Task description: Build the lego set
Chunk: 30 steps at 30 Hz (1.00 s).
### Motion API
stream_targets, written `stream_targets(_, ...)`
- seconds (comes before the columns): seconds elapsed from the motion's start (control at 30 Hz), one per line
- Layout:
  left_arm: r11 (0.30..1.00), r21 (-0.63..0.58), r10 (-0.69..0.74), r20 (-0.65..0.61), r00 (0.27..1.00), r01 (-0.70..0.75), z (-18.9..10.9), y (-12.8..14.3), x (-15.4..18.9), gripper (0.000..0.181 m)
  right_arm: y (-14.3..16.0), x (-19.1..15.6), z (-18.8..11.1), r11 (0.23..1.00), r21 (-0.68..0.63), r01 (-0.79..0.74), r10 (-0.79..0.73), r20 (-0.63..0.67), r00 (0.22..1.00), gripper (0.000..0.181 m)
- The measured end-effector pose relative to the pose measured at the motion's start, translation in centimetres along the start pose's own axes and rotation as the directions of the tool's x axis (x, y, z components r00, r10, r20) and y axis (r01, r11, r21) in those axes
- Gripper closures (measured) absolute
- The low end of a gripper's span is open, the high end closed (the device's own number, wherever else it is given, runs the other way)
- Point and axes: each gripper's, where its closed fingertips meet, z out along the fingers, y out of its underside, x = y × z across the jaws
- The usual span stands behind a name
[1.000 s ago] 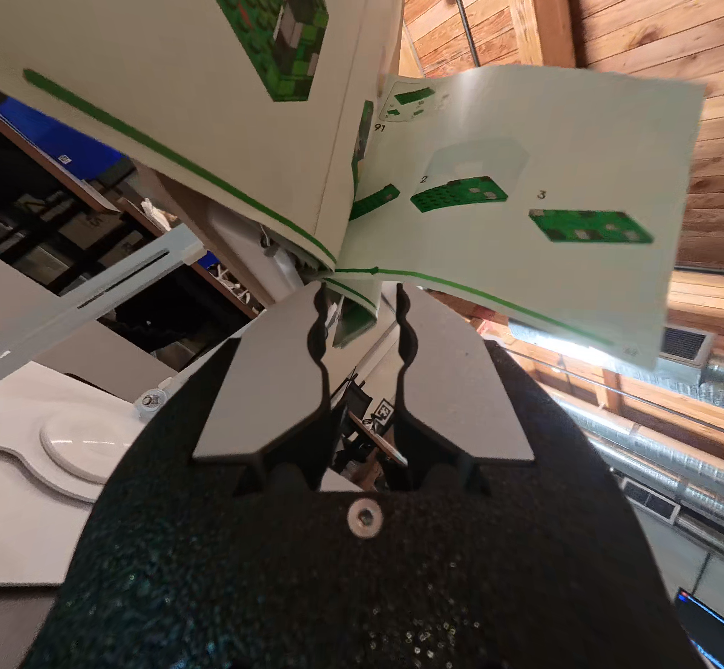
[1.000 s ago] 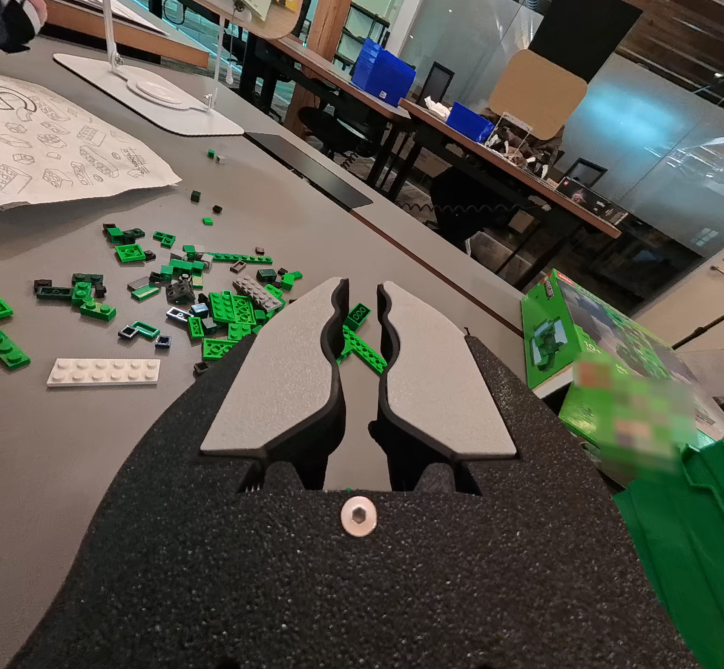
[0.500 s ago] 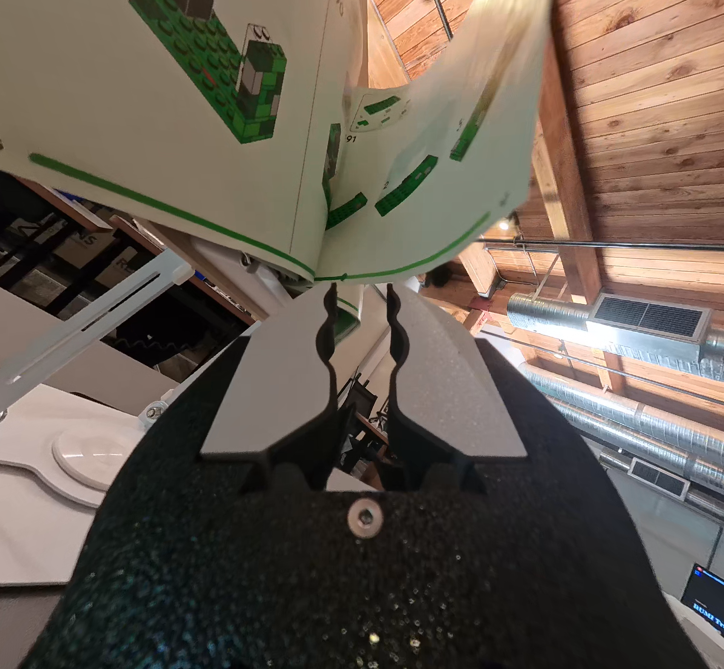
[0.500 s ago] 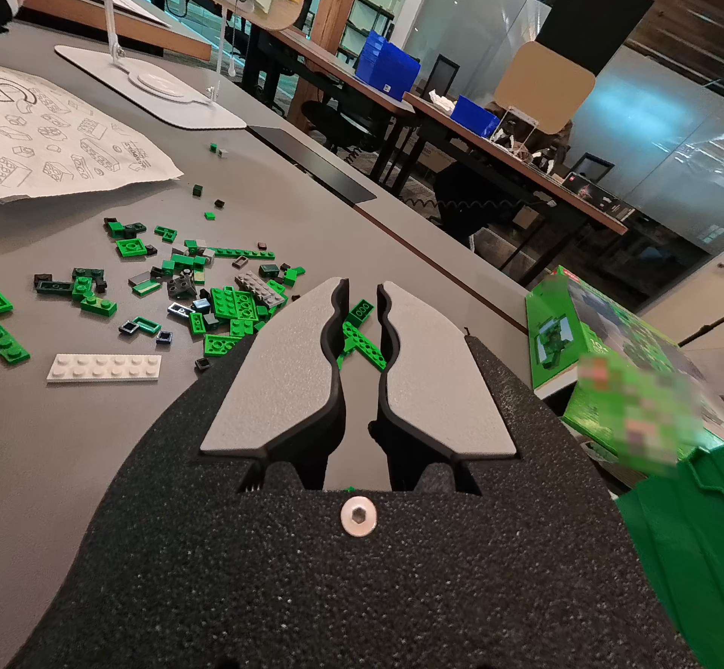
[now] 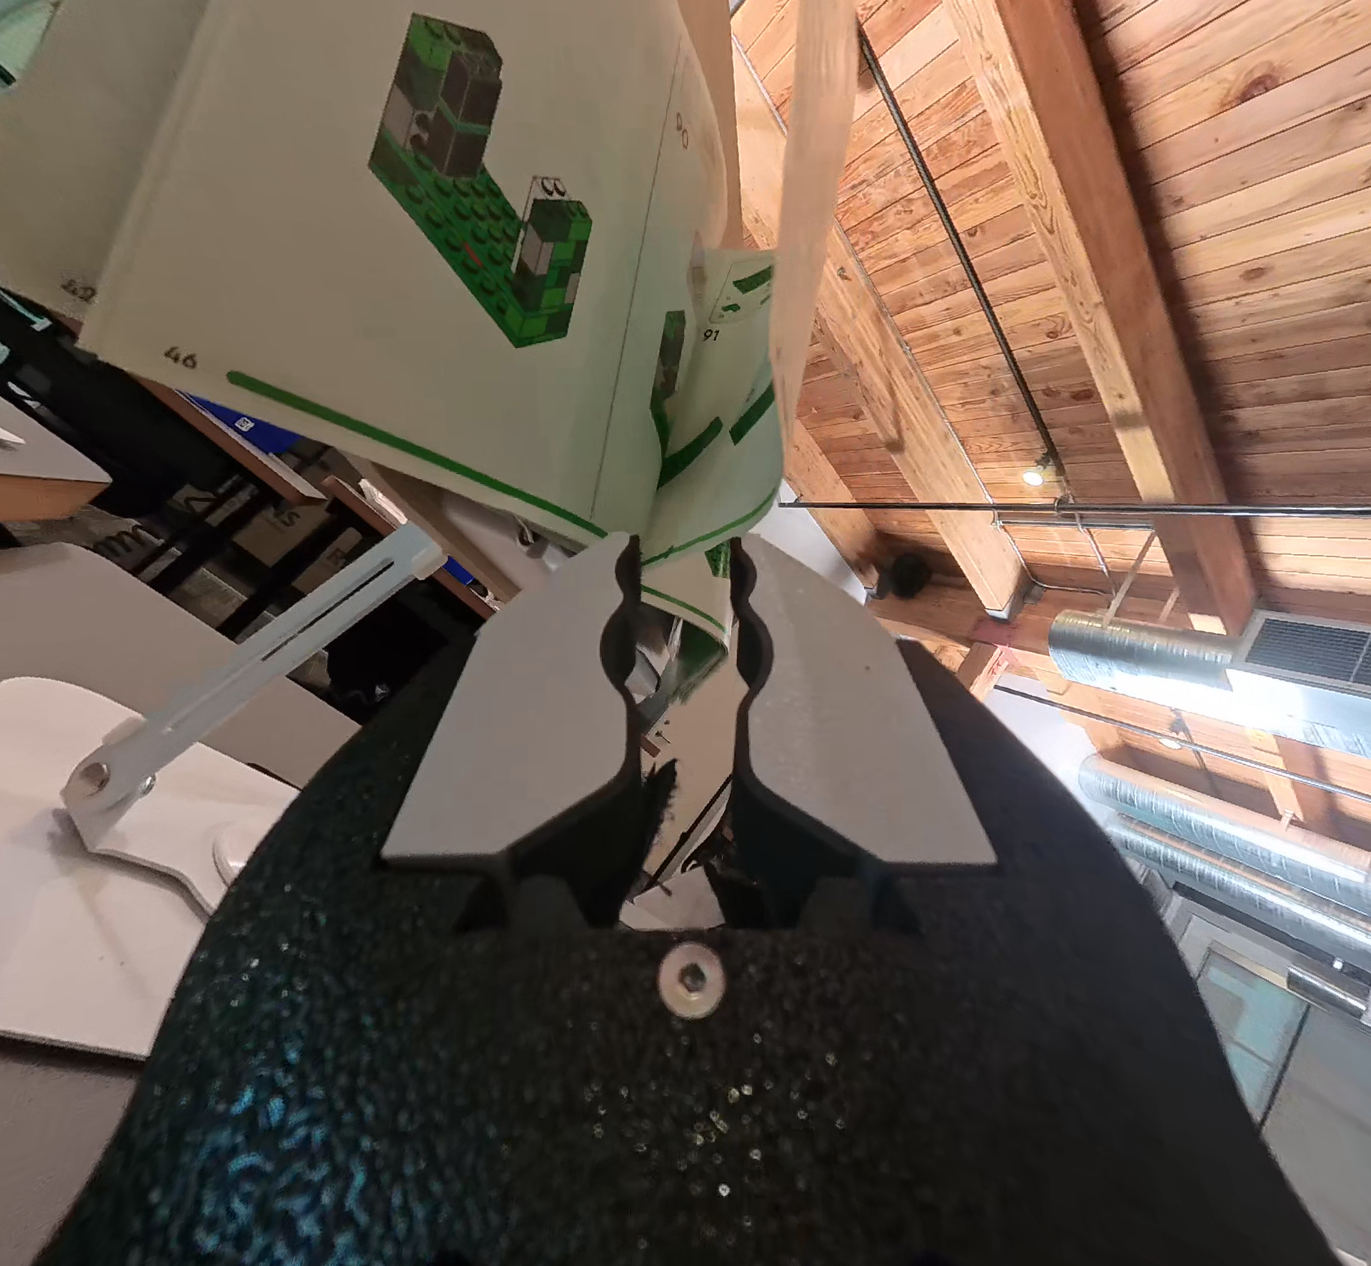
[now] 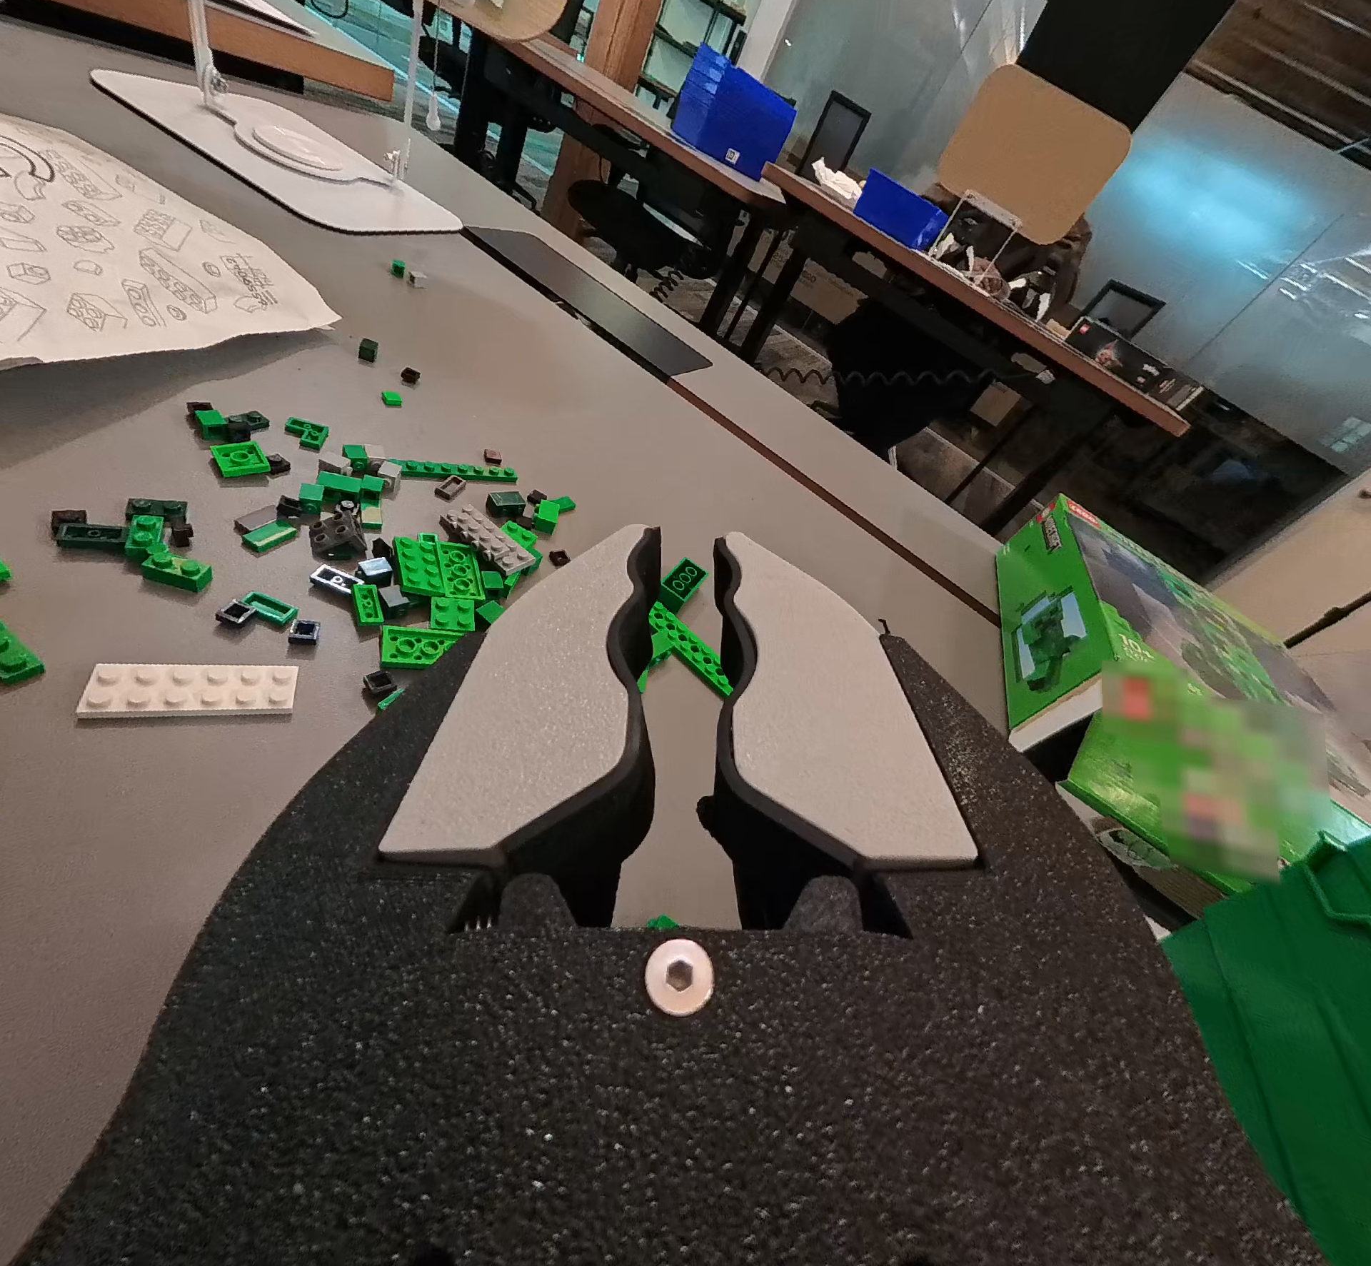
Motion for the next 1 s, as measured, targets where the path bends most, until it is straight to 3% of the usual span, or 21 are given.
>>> stream_targets(0.53, 0.988, 0.053, -0.149, 0.051, 0.988, 0.146, -0.6, -0.4, -2.4, 0.143, 0.2, 0.1, 0.0, 1.0, -0.007, 0.005, -0.005, -0.003, 1.0, 0.168)
stream_targets(0.87, 0.98, 0.059, -0.198, 0.137, 0.971, 0.192, -1.4, 0.2, -3.9, 0.108, 0.5, 0.3, 0.1, 1.0, -0.014, 0.005, -0.005, -0.012, 1.0, 0.168)
stream_targets(1.0, 0.987, 0.051, -0.157, 0.174, 0.972, 0.151, -3.3, -0.8, -4.0, 0.105, 0.6, 0.5, 0.1, 1.0, -0.015, -0.006, 0.006, -0.015, 1.0, 0.168)
